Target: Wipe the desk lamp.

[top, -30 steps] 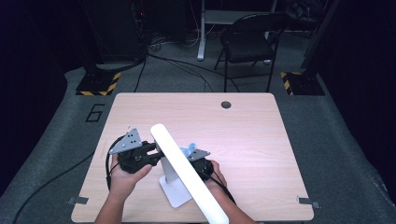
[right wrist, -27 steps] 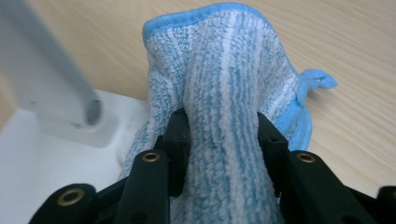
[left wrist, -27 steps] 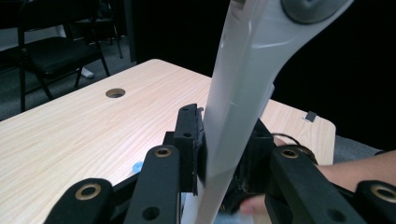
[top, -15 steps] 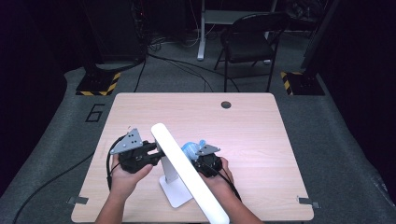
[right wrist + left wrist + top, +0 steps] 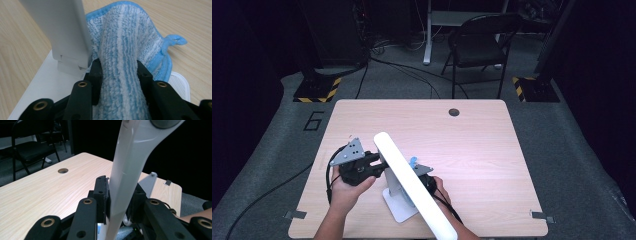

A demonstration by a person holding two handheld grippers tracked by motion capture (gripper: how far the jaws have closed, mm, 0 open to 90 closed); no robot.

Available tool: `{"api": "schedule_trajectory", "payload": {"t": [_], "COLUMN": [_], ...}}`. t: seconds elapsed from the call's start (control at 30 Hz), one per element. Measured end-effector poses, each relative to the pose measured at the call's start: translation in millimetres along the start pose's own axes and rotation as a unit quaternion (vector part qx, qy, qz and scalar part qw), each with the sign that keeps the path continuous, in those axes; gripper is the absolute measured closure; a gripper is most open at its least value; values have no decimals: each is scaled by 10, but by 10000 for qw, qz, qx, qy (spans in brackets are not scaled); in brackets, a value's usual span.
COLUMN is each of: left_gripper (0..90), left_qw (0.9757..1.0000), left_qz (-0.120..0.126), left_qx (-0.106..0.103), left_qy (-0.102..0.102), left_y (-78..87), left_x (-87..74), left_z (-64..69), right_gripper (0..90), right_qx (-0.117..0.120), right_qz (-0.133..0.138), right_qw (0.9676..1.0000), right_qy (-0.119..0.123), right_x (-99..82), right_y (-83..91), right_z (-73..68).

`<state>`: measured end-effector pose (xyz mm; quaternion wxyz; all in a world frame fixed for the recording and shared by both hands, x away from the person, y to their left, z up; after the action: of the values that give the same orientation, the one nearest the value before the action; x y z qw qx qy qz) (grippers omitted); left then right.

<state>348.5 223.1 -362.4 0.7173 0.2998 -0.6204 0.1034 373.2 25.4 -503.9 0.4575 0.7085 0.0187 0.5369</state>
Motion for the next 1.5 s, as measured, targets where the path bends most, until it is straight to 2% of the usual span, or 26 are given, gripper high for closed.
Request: {"api": "schedule_trajectory", "payload": {"t": [0.03, 0.1, 0.13, 0.17, 0.2, 0.23, 0.27, 0.33, 0.37, 0.43, 0.47, 0.6, 0.63, 0.67, 0.7, 0.8, 0.87, 0.93, 1.03, 1.1, 1.2, 1.27, 1.3, 1.33, 1.43, 1.5], "left_gripper": [733, 733, 733, 733, 733, 733, 733, 733, 733, 733, 733, 725, 720, 709, 708, 708, 709, 712, 715, 716, 720, 723, 724, 726, 735, 739], "left_qw": [10000, 10000, 10000, 10000, 10000, 10000, 10000, 10000, 10000, 10000, 10000, 10000, 10000, 9998, 9998, 9997, 9997, 9996, 9996, 9997, 9997, 9997, 9998, 9997, 9997, 9997], "left_qz": [5, -4, -2, -2, -3, -4, 1, 13, 9, -6, -4, -35, -74, -196, -216, -218, -235, -240, -230, -222, -220, -212, -214, -240, -208, -190], "left_qx": [-13, 0, -15, -15, -2, -2, 3, -3, -1, 21, 24, -47, -43, -44, -32, -98, -82, -101, -122, -121, -94, -74, -64, -69, 27, 92], "left_qy": [11, 26, 18, 12, 11, 10, 14, 18, 16, 5, 3, 41, 44, 28, 43, 83, 53, 52, 68, 59, 21, 2, -8, -40, -79, -118], "left_y": [1, 8, 10, 10, 11, 11, 12, 11, 11, 10, 10, 12, 9, -1, -7, -9, -8, -7, -8, -10, -12, -15, -15, -12, -16, -19], "left_x": [-1, -3, -4, -4, -3, -4, -5, -6, -6, -3, -3, 1, -2, -14, -24, -45, -46, -51, -56, -59, -62, -64, -64, -62, -64, -67], "left_z": [-2, -1, 1, 2, 3, 3, 4, 2, 3, 3, 2, -14, -19, -26, -28, -48, -44, -45, -46, -45, -45, -40, -36, -33, -19, -10], "right_gripper": [666, 668, 668, 668, 668, 668, 669, 668, 668, 668, 668, 662, 662, 661, 659, 657, 657, 656, 653, 652, 650, 646, 645, 644, 643, 645], "right_qx": [-23, 3, 23, -30, -15, -95, -121, -246, -335, -367, -418, -793, -842, -810, -776, -811, -951, -912, -984, -1005, -1016, -957, -968, -945, -846, -810], "right_qz": [41, 47, 59, 128, 76, 157, 97, 105, 98, 88, 71, -24, 3, -14, -32, -71, -22, -114, -232, -161, -258, -313, -227, -289, -206, -156], "right_qw": [10000, 9998, 9999, 9996, 9997, 9996, 9996, 9995, 9994, 9993, 9990, 9967, 9961, 9963, 9961, 9955, 9943, 9940, 9927, 9925, 9924, 9920, 9925, 9923, 9931, 9942], "right_qy": [-16, 179, 151, 234, 221, 214, 228, 189, 45, 8, -133, -163, -274, -293, -408, -491, -486, -587, -659, -673, -651, -757, -715, -744, -788, -696], "right_x": [-7, -27, -41, -52, -58, -67, -69, -88, -91, -107, -109, -111, -118, -124, -130, -138, -138, -140, -144, -146, -148, -148, -149, -141, -125, -128], "right_y": [-4, 3, 10, 10, 22, 20, 34, 56, 66, 91, 101, 150, 162, 176, 191, 220, 222, 240, 238, 215, 164, 110, 78, 69, 16, 4], "right_z": [20, 64, 76, 111, 127, 148, 171, 247, 270, 367, 386, 452, 470, 499, 538, 642, 710, 777, 863, 911, 940, 938, 944, 938, 921, 915]}}
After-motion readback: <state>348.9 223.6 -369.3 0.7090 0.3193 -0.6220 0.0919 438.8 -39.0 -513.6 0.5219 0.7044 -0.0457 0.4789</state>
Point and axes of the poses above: each handheld gripper's, and its own axes: y roughly backward along the jaws, x roughly out of its top, z roughly to its right, the point moved 1 cm from there along -y, roughly forward along the jaws, and after that the axes turned 2 degrees about x, right-handed, at the moved point
